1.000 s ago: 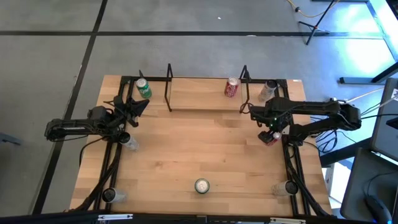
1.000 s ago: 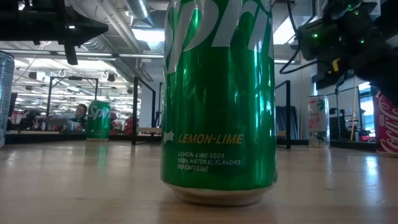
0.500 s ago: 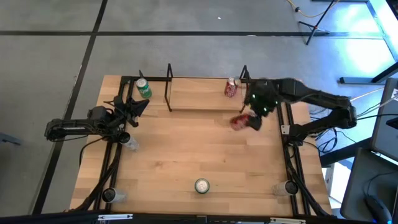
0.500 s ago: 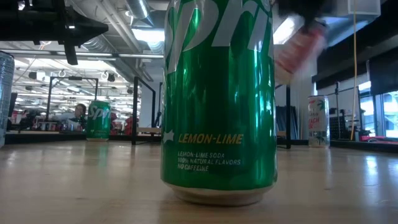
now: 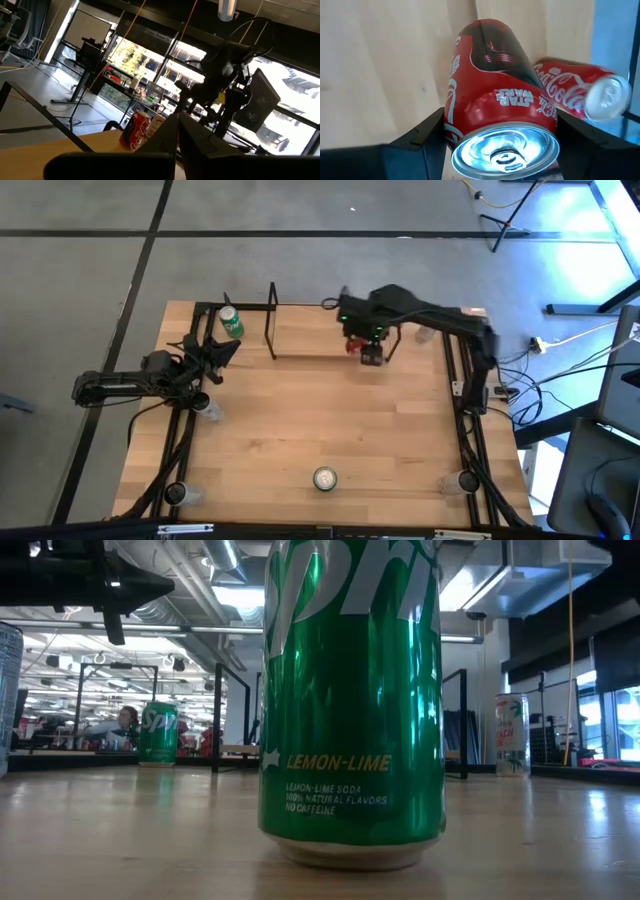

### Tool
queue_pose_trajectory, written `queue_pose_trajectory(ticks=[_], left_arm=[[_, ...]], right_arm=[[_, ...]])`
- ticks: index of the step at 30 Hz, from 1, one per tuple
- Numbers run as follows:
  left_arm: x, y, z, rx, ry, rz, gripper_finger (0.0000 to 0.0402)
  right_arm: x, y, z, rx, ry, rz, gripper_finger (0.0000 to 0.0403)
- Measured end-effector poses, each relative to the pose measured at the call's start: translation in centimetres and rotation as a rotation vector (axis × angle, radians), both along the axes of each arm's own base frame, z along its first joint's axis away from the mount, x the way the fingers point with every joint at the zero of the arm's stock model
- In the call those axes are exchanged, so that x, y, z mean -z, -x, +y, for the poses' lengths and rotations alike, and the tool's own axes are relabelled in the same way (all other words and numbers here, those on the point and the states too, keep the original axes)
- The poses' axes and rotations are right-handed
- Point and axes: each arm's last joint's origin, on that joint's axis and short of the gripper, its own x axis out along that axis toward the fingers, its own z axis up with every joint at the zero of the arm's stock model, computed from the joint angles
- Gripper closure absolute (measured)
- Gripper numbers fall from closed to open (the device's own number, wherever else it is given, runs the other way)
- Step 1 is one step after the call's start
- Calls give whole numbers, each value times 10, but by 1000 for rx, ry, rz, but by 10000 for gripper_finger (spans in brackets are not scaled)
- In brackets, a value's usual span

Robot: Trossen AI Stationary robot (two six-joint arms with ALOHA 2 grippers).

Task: Place canned beverage on shelf
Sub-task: Put the red soda can on the shelf aligned with the other red soda can

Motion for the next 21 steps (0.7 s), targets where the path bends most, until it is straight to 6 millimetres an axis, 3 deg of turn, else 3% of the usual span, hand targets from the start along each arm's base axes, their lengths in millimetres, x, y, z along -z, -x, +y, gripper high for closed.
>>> queue_pose_trajectory(ticks=[4,7,21], left_arm=[[0,0,0,1,0,0,392],[0,0,0,1,0,0,392],[1,0,0,9,-2,7,392]], right_arm=[[34,-15,-12,-11,-10,114,143],[46,-17,-20,-7,-20,160,143],[45,4,-66,116,-61,145,143]])
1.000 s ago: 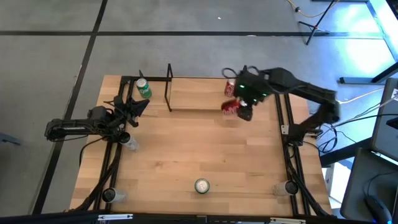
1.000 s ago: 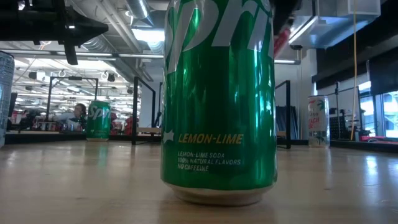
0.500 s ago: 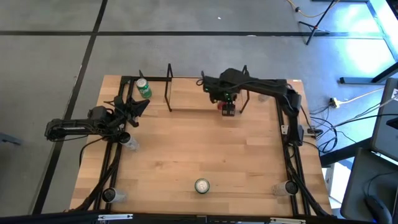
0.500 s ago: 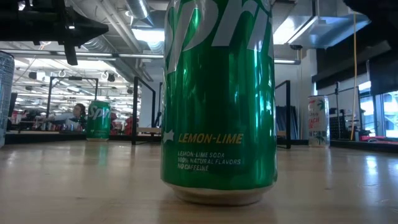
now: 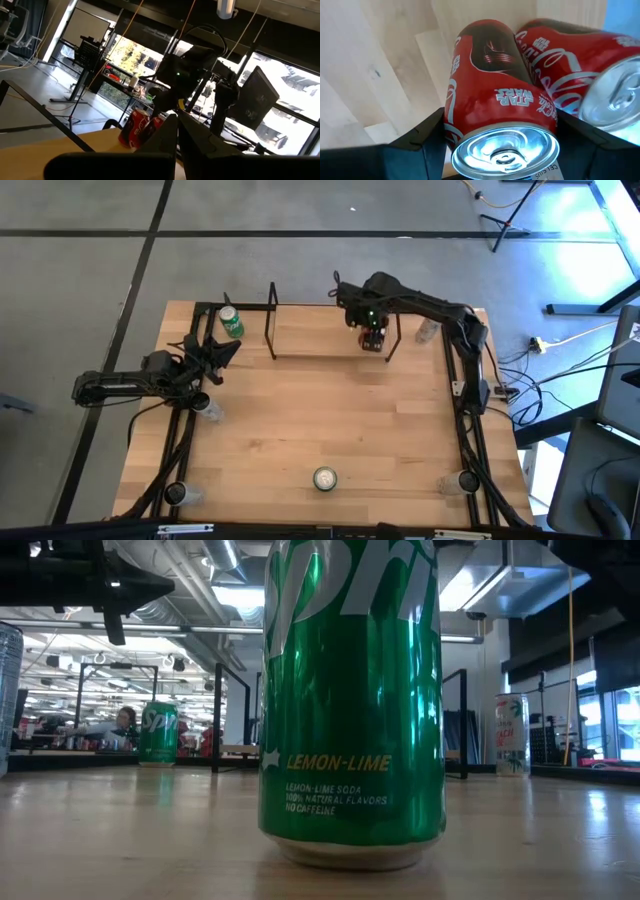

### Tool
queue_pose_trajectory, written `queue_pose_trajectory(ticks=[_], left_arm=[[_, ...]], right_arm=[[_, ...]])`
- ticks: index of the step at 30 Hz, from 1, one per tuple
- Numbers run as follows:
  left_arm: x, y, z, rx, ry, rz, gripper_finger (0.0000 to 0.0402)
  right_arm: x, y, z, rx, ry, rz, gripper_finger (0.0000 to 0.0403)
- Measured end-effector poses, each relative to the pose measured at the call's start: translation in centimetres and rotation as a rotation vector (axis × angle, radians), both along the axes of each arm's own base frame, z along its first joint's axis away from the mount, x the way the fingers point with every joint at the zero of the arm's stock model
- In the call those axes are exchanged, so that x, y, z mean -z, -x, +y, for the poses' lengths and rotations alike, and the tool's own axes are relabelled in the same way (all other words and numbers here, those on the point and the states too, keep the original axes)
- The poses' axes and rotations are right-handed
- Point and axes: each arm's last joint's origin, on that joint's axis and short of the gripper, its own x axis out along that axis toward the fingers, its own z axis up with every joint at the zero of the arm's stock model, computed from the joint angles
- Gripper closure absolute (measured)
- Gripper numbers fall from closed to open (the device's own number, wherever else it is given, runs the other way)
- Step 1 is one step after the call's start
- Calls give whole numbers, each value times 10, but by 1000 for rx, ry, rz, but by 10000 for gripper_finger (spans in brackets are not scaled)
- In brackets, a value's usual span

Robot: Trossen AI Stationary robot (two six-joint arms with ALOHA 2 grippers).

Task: Place canned beverage on shelf
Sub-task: Put the red soda can on the shelf aligned with the other red soda can

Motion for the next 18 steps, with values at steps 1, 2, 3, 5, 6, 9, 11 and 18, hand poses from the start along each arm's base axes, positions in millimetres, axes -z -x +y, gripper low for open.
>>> queue_pose_trajectory(ticks=[1,2,3,5,6,9,11,18], left_arm=[[0,0,0,0,0,1,392],[0,0,0,0,0,1,392],[0,0,0,0,0,1,392],[0,0,0,0,0,2,392],[0,0,0,0,0,2,392],[0,0,0,-1,0,2,392],[0,0,0,-1,0,2,392],[0,0,0,-6,1,2,392]], right_arm=[[0,1,-2,5,2,2,143],[0,2,-4,12,1,2,143],[0,2,-4,14,-5,-2,143],[0,4,-7,24,-12,-6,143],[1,3,-7,24,-16,-5,143],[5,3,-8,25,-25,3,143],[10,3,-7,20,-30,24,143],[22,8,-4,8,-16,107,143]])
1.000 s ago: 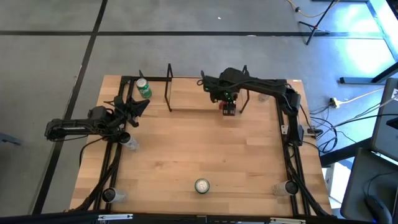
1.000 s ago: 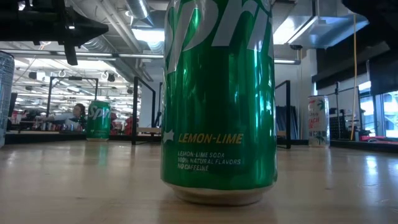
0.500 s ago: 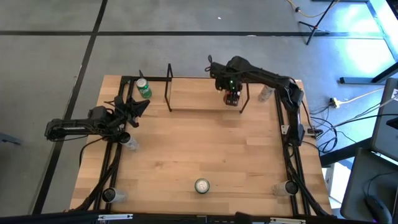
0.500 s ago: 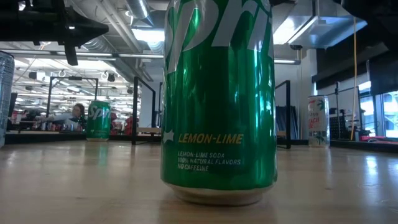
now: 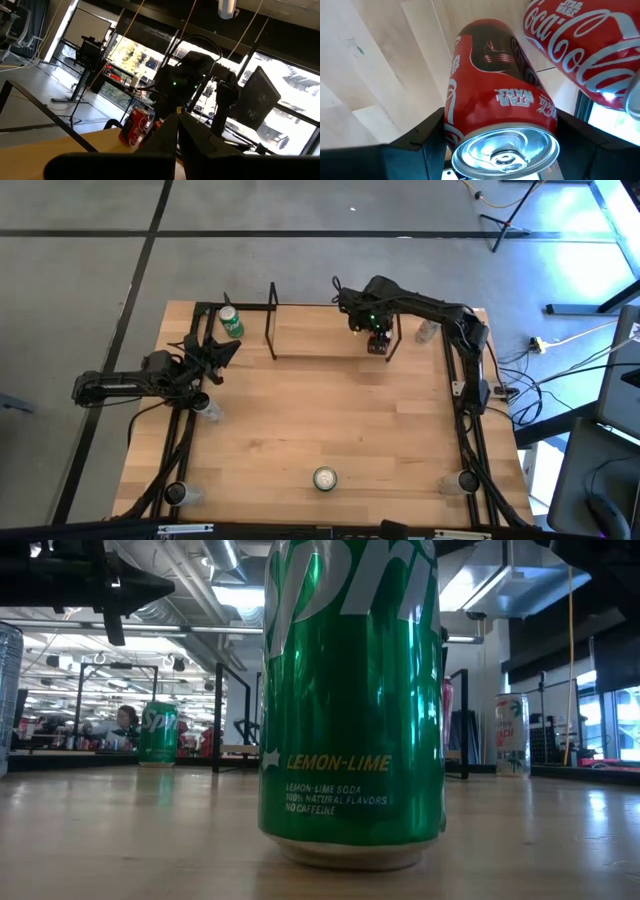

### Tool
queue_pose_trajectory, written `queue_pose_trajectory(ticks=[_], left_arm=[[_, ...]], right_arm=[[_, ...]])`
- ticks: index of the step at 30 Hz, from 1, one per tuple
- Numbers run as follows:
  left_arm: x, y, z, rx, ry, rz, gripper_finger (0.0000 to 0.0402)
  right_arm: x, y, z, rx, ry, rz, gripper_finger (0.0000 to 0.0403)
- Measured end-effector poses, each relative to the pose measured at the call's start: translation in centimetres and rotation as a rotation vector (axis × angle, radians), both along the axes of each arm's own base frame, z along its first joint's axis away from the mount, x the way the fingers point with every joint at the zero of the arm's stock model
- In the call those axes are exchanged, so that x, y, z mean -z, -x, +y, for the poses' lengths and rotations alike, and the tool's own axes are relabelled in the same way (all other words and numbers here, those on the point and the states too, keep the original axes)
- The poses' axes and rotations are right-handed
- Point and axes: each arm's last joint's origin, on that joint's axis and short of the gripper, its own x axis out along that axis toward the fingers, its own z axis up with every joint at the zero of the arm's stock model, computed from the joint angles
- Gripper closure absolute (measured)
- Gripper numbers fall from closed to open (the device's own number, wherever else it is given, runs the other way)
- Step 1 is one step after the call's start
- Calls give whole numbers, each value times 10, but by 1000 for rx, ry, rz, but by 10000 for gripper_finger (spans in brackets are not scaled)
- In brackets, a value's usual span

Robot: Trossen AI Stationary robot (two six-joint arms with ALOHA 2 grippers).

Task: Place canned beverage on shelf
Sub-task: Put the red soda can on the shelf aligned with the other red soda can, then put the bottom green soda can on the shelf

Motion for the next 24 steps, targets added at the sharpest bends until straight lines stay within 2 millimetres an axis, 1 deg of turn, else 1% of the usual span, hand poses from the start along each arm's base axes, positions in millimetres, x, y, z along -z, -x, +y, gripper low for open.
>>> queue_pose_trajectory(ticks=[7,8,10,14,16,20,22,24], left_arm=[[0,0,0,-2,-6,3,392],[0,0,0,-2,-6,3,392],[0,0,0,-2,-6,3,392],[0,0,0,-2,-6,3,392],[0,0,0,-2,-6,3,392],[0,0,0,-2,-6,2,392],[-1,0,0,-2,-6,-4,392],[-2,1,0,3,-9,-20,392]], right_arm=[[-1,-2,0,-3,10,-12,143],[-1,-2,0,-3,11,-12,138],[-1,-3,0,-2,13,-18,108],[-1,-4,-1,9,20,-29,32],[-6,-2,1,12,21,-48,15],[-23,6,9,17,29,-86,34],[-36,9,18,36,16,-145,45],[-52,13,34,52,-18,-218,53]])
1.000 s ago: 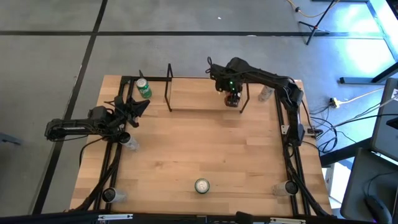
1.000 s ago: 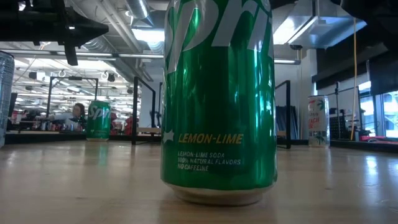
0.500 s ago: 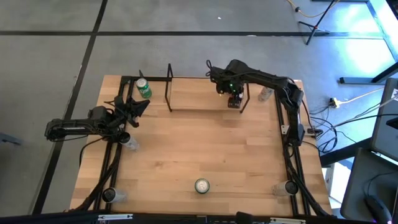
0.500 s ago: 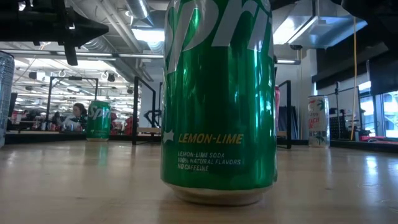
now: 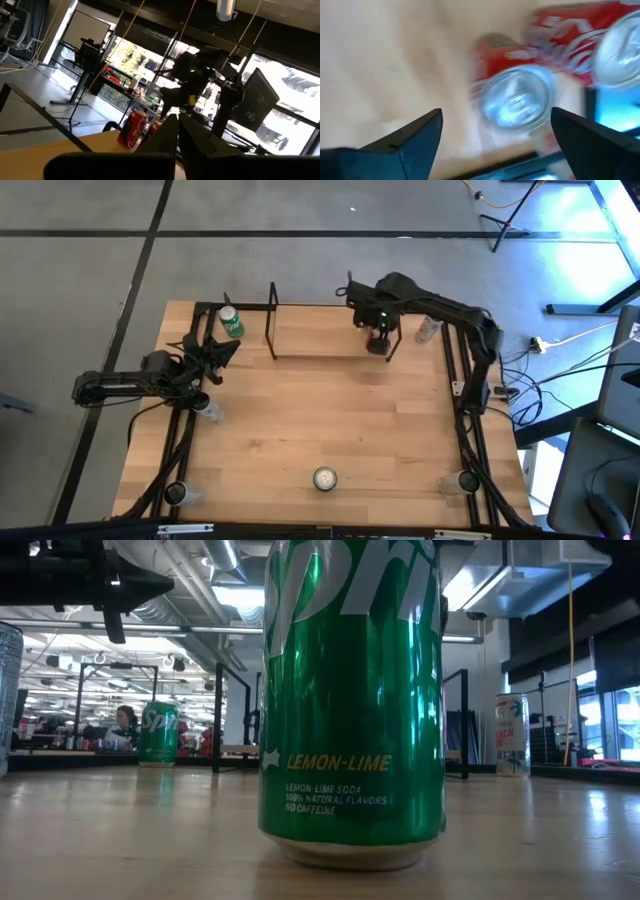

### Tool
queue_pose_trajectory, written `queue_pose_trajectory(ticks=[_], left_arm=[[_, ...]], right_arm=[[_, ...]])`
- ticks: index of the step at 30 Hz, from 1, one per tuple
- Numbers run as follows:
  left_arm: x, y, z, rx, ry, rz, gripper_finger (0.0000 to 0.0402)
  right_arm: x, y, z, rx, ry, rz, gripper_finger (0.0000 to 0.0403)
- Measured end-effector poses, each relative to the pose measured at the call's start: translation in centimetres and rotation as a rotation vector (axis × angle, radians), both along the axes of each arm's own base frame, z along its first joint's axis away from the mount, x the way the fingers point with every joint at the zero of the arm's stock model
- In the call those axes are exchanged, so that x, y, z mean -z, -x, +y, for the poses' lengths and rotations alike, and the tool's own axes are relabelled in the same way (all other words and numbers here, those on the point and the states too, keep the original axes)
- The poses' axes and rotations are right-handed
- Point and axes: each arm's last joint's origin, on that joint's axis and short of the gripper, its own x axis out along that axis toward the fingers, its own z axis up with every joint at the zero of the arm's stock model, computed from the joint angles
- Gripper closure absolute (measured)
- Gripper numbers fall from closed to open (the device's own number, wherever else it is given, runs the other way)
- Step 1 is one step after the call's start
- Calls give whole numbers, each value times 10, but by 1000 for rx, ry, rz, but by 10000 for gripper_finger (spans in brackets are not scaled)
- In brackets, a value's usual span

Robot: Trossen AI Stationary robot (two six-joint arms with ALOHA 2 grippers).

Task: Place canned beverage on shelf
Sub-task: Put the bottom green soda can on the shelf

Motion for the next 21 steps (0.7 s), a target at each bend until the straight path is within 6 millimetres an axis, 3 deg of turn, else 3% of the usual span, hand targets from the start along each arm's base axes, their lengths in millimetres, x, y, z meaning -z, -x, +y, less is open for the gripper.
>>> queue_pose_trajectory(ticks=[4,8,14,21], left_arm=[[-1,0,0,8,4,-13,390],[0,-2,0,26,23,-4,365],[-5,-12,-3,145,36,-4,297],[-32,-41,-11,328,21,104,234]], right_arm=[[-31,-1,39,-24,-65,-235,61],[-54,-3,73,-99,51,-378,61],[-69,1,112,-173,33,-467,61],[-74,-5,177,-340,-41,-581,61]])
